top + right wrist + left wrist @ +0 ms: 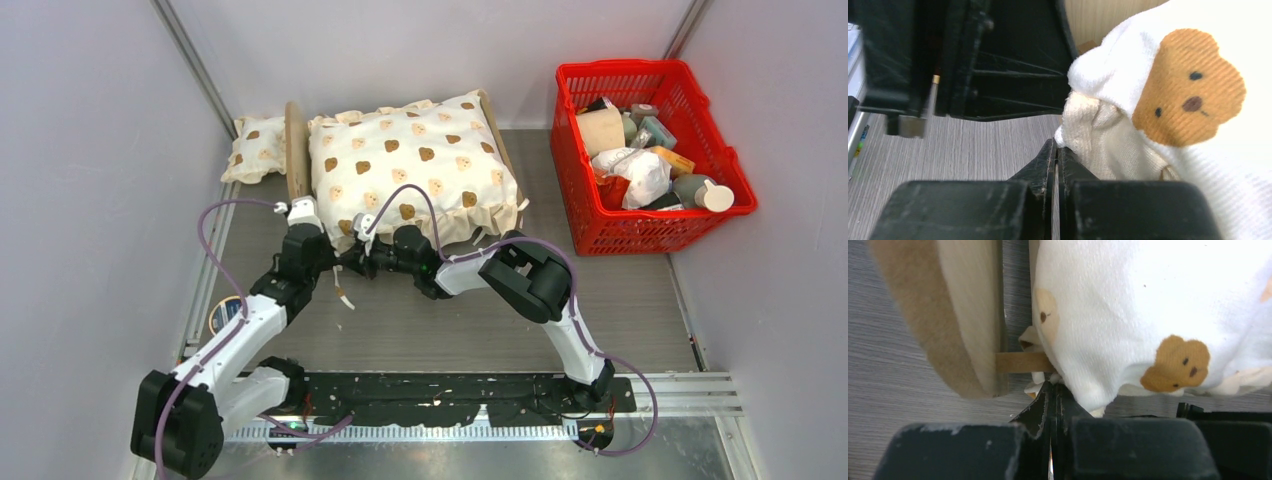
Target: Set up the pet bed
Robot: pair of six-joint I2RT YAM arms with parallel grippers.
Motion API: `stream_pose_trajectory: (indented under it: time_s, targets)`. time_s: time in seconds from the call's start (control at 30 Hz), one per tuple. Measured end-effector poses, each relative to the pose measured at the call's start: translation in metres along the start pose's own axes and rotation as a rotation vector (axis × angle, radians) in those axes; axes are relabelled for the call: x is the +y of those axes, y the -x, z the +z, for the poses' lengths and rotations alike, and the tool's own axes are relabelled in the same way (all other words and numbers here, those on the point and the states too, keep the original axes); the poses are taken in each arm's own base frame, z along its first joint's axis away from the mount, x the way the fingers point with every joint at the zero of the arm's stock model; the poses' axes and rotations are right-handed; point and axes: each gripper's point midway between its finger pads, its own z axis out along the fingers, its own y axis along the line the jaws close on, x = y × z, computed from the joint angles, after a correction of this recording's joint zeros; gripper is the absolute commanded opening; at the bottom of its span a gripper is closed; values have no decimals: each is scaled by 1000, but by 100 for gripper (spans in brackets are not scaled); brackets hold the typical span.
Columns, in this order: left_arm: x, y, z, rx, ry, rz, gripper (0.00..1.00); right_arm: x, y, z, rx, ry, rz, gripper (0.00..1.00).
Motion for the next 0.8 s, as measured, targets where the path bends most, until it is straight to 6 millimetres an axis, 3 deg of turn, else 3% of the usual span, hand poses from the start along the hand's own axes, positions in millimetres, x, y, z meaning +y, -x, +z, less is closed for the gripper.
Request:
stream_pose_trajectory:
  time_s: [0.3, 0.57, 0.8]
  targets:
    - [-3, 7, -30, -101, -86, -63, 0, 3, 1, 0, -6, 24, -2, 5]
    - [-7, -3, -35, -70, -126, -66, 0, -4, 3, -1, 4, 34, 4, 5]
    - [-12, -8, -38, -45, -160, -64, 0, -14, 20, 9, 3, 25, 3, 5]
